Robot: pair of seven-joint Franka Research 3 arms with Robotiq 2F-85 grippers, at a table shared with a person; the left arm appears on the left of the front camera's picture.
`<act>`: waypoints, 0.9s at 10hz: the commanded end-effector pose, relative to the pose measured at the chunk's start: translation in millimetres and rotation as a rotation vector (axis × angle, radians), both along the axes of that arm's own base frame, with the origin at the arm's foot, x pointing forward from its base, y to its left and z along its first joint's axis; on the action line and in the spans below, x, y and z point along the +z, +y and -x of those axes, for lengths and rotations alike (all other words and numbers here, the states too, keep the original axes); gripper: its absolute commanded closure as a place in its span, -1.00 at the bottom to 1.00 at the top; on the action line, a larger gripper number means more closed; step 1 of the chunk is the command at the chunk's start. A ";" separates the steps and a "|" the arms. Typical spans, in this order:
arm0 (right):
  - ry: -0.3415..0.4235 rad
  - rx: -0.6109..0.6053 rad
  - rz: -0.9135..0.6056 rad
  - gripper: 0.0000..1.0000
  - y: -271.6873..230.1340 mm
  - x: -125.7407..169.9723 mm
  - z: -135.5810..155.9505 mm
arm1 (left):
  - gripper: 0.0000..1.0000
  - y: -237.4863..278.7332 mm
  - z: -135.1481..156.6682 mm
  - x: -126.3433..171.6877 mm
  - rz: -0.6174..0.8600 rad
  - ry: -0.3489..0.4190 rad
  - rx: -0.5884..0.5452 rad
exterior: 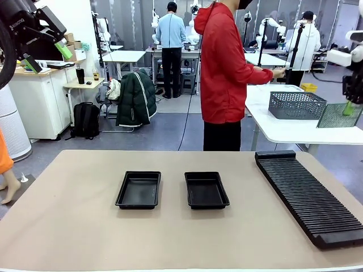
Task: Inspect and transfer BCBs to ESD trays.
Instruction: Pick up the Blank PCB from the PCB Rack and place it in the left ESD tray.
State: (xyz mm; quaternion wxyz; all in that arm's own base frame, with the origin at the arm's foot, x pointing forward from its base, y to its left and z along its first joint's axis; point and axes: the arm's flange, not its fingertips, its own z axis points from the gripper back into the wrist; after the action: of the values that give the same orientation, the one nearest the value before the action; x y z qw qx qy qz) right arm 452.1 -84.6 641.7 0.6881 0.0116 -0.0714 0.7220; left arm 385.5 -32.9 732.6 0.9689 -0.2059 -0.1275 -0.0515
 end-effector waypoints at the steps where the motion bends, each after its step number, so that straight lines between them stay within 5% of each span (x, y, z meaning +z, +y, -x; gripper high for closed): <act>1: 0.003 -0.026 -0.031 1.00 -0.9 14.5 -8.8 | -1.00 0.6 0.2 0.0 0.000 -0.003 0.001; 9: -0.018 -0.007 -0.003 1.00 -2.4 19.1 -2.8 | -1.00 0.6 0.2 0.0 0.000 -0.003 0.001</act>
State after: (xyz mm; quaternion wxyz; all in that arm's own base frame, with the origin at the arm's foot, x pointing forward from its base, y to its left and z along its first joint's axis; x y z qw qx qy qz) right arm 456.0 -86.7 662.4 0.6895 0.0052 -0.0806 0.7197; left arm 385.5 -32.9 732.6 0.9689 -0.2059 -0.1275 -0.0515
